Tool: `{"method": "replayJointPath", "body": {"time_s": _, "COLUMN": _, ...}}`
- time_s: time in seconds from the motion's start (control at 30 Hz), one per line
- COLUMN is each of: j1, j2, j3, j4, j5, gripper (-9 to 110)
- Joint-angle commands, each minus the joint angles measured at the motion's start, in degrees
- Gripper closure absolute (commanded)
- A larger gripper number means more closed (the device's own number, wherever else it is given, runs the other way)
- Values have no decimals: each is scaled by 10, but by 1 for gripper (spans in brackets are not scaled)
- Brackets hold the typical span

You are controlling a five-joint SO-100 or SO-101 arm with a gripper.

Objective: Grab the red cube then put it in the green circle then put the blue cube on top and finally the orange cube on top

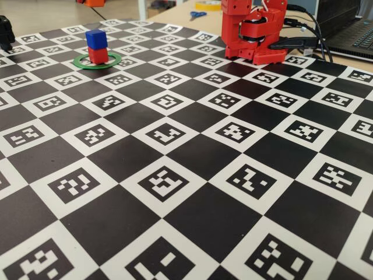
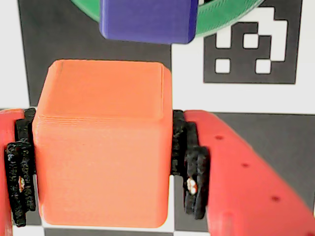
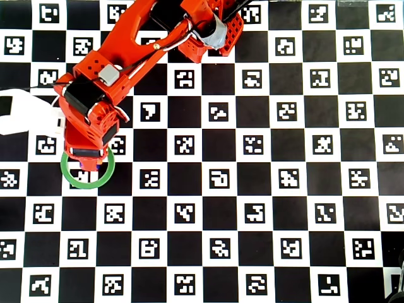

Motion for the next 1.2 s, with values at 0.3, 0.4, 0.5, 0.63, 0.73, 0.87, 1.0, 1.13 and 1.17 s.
{"method": "replayJointPath", "body": {"time_s": 0.3, "j1": 30, "j2": 7, "j3": 57, "j4": -66, "j5": -17, "gripper": 97}}
{"method": "replayJointPath", "body": {"time_s": 0.4, "j1": 33, "j2": 7, "j3": 67, "j4": -78, "j5": -17, "gripper": 97}}
{"method": "replayJointPath", "body": {"time_s": 0.5, "j1": 34, "j2": 6, "j3": 76, "j4": -87, "j5": -17, "gripper": 97}}
{"method": "replayJointPath", "body": {"time_s": 0.63, "j1": 34, "j2": 6, "j3": 85, "j4": -100, "j5": -12, "gripper": 97}}
{"method": "replayJointPath", "body": {"time_s": 0.73, "j1": 34, "j2": 5, "j3": 86, "j4": -103, "j5": -11, "gripper": 97}}
{"method": "replayJointPath", "body": {"time_s": 0.87, "j1": 34, "j2": 4, "j3": 87, "j4": -109, "j5": -9, "gripper": 97}}
{"method": "replayJointPath", "body": {"time_s": 1.0, "j1": 34, "j2": 3, "j3": 93, "j4": -112, "j5": -9, "gripper": 97}}
{"method": "replayJointPath", "body": {"time_s": 1.13, "j1": 34, "j2": 2, "j3": 104, "j4": -120, "j5": -10, "gripper": 97}}
{"method": "replayJointPath", "body": {"time_s": 1.17, "j1": 34, "j2": 2, "j3": 106, "j4": -121, "j5": -11, "gripper": 97}}
